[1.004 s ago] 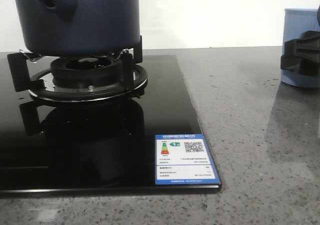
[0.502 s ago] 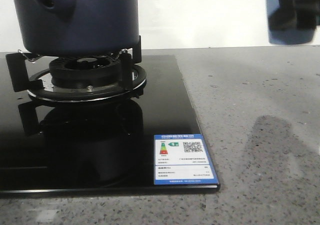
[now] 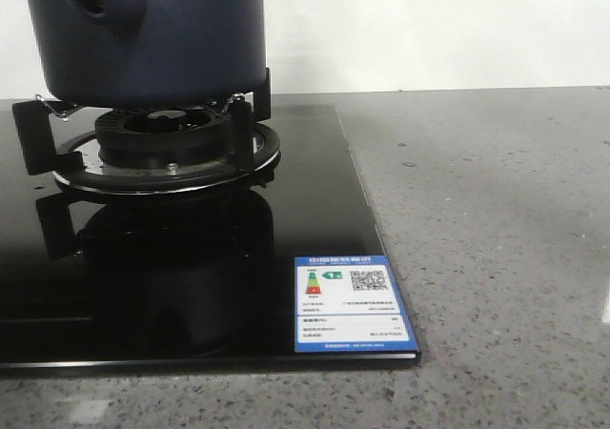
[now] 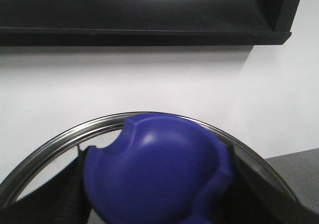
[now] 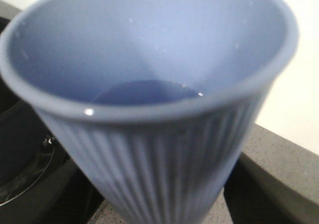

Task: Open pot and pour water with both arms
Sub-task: 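Tilt the held cup over the open pot with the right gripper to pour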

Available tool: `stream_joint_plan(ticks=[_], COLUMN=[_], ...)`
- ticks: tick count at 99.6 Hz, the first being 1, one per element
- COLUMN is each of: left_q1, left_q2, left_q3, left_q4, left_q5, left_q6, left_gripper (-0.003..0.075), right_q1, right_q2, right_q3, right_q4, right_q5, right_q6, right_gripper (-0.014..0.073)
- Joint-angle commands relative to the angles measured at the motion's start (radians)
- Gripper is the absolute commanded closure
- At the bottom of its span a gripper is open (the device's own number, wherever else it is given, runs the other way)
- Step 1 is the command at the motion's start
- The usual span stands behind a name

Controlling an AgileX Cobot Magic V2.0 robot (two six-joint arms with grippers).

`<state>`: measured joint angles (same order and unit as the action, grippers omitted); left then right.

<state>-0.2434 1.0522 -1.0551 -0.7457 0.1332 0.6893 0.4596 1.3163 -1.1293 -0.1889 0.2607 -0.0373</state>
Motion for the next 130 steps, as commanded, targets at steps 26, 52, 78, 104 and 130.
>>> stream_joint_plan(ticks=[26, 52, 78, 104, 130], left_q1=[0.004, 0.004, 0.004, 0.004, 0.004], left_q2=[-0.026, -0.026, -0.026, -0.026, -0.026], left_q3=[-0.038, -0.038, -0.038, -0.038, -0.038], left_q4=[-0.009, -0.009, -0.009, -0.009, -0.009], left_q5=[-0.092, -0.092, -0.092, -0.092, -0.090], left_q6=[-0.004, -0.004, -0.004, -0.004, -0.004], left_gripper=[0.0395, 0.0395, 0.0395, 0.0395, 0.0395], right_q1=[0.122, 0.220, 0.278, 0.279, 0.279], right_q2=[0.143, 0.235, 0.252, 0.261, 0.261], right_q3=[-0.282, -0.372, -0.372, -0.372, -0.372], right_q4=[-0.172, -0.436, -0.742, -0.915, -1.056], right_q5=[0.139, 0.234, 0.233, 0.230, 0.228], right_q6=[-0.114, -0.114, -0.114, -0.114, -0.114], right_gripper=[0.0314, 0.0314, 0.0314, 0.0314, 0.0314])
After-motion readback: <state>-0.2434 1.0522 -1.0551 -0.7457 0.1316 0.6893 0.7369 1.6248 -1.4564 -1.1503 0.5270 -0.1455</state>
